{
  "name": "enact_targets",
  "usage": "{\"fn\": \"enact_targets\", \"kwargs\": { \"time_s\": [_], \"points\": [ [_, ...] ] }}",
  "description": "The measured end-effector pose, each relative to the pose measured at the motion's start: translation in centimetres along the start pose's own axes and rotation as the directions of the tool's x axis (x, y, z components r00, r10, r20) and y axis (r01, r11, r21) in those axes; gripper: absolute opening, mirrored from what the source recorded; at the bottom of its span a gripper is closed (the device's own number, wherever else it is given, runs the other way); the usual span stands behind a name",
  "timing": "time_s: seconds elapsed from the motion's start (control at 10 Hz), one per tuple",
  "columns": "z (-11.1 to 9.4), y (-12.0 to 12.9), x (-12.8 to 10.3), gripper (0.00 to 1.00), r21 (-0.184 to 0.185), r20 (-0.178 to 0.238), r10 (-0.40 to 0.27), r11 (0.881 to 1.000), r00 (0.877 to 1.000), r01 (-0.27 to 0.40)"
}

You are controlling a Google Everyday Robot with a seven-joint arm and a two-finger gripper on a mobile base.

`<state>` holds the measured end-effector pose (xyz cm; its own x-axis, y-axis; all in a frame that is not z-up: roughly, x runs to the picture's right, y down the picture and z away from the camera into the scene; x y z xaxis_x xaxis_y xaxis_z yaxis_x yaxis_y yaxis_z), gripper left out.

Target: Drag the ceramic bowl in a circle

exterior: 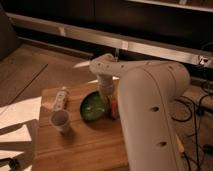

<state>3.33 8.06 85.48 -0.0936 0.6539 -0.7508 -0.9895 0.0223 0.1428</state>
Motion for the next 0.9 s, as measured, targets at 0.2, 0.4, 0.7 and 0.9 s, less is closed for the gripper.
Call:
{"fn": "enact_targets", "kwargs": {
  "time_s": [0.2,0.4,0.7,0.9],
  "points": [
    [0.4,-0.6,-1.7,0.00,0.017,0.009,0.015,1.000,1.000,-0.015],
    [0.8,-0.1,-4.0,0.00,0.038,0.020,-0.008,0.999,1.000,0.008],
    [1.4,3.4,-6.2,0.07,0.035,0.021,-0.074,0.997,0.997,0.074],
    [1.4,5.1,-6.3,0.28,0.009,0.021,-0.102,0.995,0.995,0.102]
  ]
}}
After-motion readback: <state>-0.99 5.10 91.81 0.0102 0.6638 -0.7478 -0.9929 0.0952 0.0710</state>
